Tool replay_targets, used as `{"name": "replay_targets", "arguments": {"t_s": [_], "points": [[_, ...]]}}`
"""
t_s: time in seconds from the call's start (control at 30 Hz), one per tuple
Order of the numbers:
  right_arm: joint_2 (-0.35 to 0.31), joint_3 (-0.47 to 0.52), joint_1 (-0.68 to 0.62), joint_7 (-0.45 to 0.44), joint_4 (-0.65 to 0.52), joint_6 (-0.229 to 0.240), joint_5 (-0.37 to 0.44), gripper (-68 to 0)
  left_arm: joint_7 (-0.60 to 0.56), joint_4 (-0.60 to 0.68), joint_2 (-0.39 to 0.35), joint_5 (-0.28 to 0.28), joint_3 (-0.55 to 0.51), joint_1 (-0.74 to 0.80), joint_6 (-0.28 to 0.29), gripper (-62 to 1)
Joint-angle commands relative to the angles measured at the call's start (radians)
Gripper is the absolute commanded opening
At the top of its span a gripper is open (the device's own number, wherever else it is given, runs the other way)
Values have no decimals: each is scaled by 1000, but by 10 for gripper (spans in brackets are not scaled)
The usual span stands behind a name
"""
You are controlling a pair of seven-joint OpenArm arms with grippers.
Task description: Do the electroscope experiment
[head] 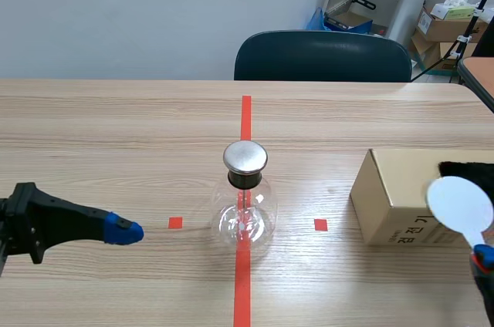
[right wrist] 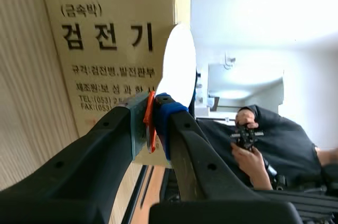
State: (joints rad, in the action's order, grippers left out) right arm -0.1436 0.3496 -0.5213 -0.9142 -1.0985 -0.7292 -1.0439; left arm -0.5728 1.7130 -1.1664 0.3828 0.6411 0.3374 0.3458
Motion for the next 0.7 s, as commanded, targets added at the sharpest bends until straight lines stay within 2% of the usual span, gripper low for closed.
{"name": "replay_targets", "arguments": {"t_s": [0.0,0.1,0.17,0.23,0.37,0.43,0.47,0.6,0.67], "points": [[-11,10,5,61,-9,-54,20,-656,-11,17,5,3,-4,-6,8,-97],[-12,10,6,225,-9,-43,26,-656,-10,17,5,3,-4,-6,8,-97],[-17,11,6,278,-9,-40,26,-656,-10,17,5,3,-4,-5,8,-97],[-19,10,6,253,-9,-40,20,-656,-10,17,5,3,-4,-6,7,-97],[-19,10,3,84,-9,-41,-35,-656,-11,17,5,3,-4,-6,4,-97],[-15,10,0,67,-9,-41,-53,-656,-11,17,5,3,-4,-6,5,-97],[-14,10,0,97,-9,-41,-51,-656,-11,17,5,3,-4,-6,4,-97],[-12,10,1,329,-9,-41,-53,-656,-6,16,5,2,-4,-5,3,-97],[-14,10,1,351,-9,-41,-72,-656,-6,16,5,2,-4,-5,1,-97]]}}
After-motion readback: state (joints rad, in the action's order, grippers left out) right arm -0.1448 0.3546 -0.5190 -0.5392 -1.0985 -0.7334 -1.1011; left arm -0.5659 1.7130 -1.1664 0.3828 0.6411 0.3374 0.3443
